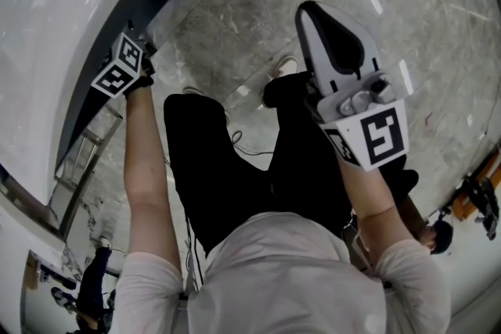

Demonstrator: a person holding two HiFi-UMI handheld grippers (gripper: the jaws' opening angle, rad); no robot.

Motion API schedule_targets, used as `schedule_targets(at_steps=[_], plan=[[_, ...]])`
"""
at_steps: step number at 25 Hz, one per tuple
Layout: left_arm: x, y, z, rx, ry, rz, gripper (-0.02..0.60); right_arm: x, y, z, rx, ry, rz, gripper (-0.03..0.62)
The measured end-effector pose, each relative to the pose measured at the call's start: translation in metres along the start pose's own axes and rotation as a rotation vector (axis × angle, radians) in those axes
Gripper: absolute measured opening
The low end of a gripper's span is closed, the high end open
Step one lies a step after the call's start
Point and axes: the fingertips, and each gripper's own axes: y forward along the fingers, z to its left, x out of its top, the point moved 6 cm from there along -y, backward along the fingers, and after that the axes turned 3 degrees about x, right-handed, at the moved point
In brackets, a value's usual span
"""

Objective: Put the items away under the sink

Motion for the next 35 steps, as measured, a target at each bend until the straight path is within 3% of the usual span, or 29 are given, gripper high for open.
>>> schedule_targets(at_steps=[15,22,25,31,35], plan=[[-0.005,-0.038,-0.012,0.014,-0.004,-0.037,0.121,0.004,0.006,-0.003,0.05,0.012,0.029,0.041],[-0.008,-0.056,-0.022,0.018,0.011,0.0,0.118,0.014,-0.001,-0.005,0.054,0.034,0.061,0.041],[-0.012,-0.066,-0.029,0.012,0.012,0.03,0.084,0.022,-0.004,-0.001,0.055,0.036,0.076,0.041],[-0.027,-0.103,-0.054,-0.056,-0.027,0.113,0.029,0.049,-0.01,0.029,0.103,-0.021,0.088,0.041],[-0.021,-0.134,-0.096,-0.202,-0.065,0.154,0.005,0.067,-0.01,0.039,0.112,-0.038,0.111,0.041]])
